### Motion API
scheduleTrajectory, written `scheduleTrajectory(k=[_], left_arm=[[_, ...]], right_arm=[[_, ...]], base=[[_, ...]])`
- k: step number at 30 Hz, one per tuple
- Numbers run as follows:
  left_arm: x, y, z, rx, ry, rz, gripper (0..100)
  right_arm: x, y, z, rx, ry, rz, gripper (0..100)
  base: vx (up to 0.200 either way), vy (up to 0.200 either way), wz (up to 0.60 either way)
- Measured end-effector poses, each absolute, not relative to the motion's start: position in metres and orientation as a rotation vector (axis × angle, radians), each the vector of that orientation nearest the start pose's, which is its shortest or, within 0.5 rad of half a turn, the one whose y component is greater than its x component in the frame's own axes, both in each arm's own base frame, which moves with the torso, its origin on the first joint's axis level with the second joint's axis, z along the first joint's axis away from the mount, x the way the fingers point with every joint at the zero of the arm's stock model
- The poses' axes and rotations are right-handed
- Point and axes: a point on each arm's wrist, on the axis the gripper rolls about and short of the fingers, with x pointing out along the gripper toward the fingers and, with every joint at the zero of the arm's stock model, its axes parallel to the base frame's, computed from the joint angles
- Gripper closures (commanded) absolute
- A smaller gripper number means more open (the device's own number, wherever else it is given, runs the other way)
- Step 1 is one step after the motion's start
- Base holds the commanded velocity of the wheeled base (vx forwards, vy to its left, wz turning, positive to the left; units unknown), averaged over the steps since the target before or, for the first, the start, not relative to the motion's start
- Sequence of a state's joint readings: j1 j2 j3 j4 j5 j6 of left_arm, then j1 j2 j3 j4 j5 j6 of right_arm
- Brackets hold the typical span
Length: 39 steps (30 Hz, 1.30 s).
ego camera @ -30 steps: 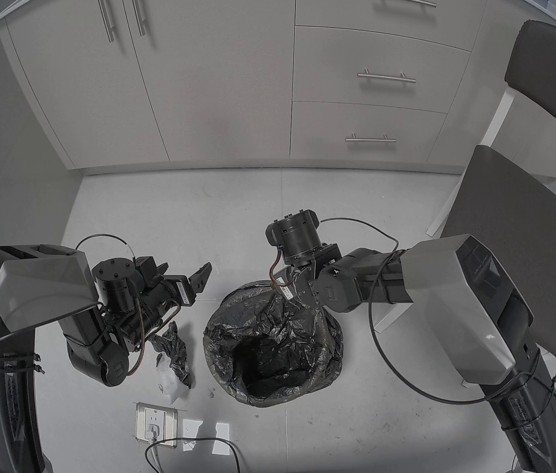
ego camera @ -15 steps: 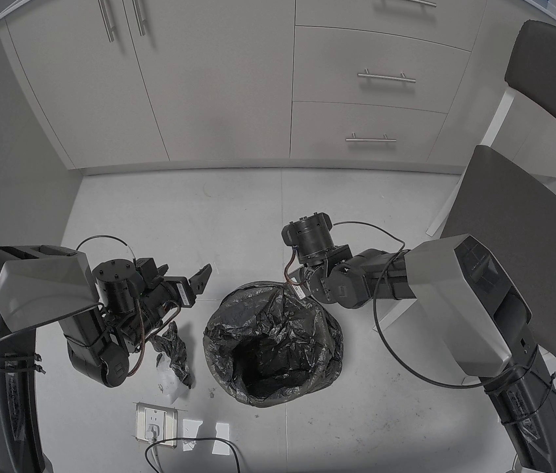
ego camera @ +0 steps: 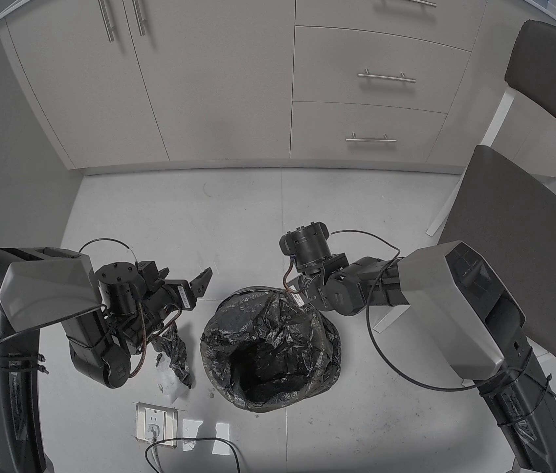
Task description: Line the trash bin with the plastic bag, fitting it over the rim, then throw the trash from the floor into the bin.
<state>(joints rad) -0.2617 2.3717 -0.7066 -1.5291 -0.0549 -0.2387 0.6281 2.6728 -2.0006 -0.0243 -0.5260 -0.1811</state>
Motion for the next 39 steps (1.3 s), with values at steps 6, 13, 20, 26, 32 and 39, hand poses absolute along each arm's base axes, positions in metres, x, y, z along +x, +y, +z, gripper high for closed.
scheduleTrajectory(k=[6,13,20,26,32,39], left_arm=[[0.365,-0.098,0.01,-0.222,0.177,-0.296,0],[0.366,-0.098,0.007,-0.222,0.184,-0.294,0],[0.363,-0.097,0.004,-0.24,0.203,-0.292,0],[0.358,-0.106,0.002,-0.241,0.219,-0.317,0],[0.361,-0.12,-0.007,-0.218,0.221,-0.347,0],[0.367,-0.125,-0.028,-0.07,0.225,-0.372,0]], right_arm=[[0.441,0.297,0.016,-0.536,0.556,0.136,0],[0.448,0.286,0.006,-0.538,0.578,0.112,0],[0.447,0.285,0.021,-0.533,0.565,0.106,0],[0.423,0.308,0.051,-0.517,0.551,0.151,0],[0.402,0.329,0.051,-0.494,0.57,0.186,0],[0.399,0.335,0.038,-0.512,0.591,0.197,0]], base=[[0.0,0.0,0.0],[0.0,0.0,0.0],[0.0,0.0,0.0],[0.0,0.0,0.0],[0.0,0.0,0.0],[0.0,0.0,0.0]])
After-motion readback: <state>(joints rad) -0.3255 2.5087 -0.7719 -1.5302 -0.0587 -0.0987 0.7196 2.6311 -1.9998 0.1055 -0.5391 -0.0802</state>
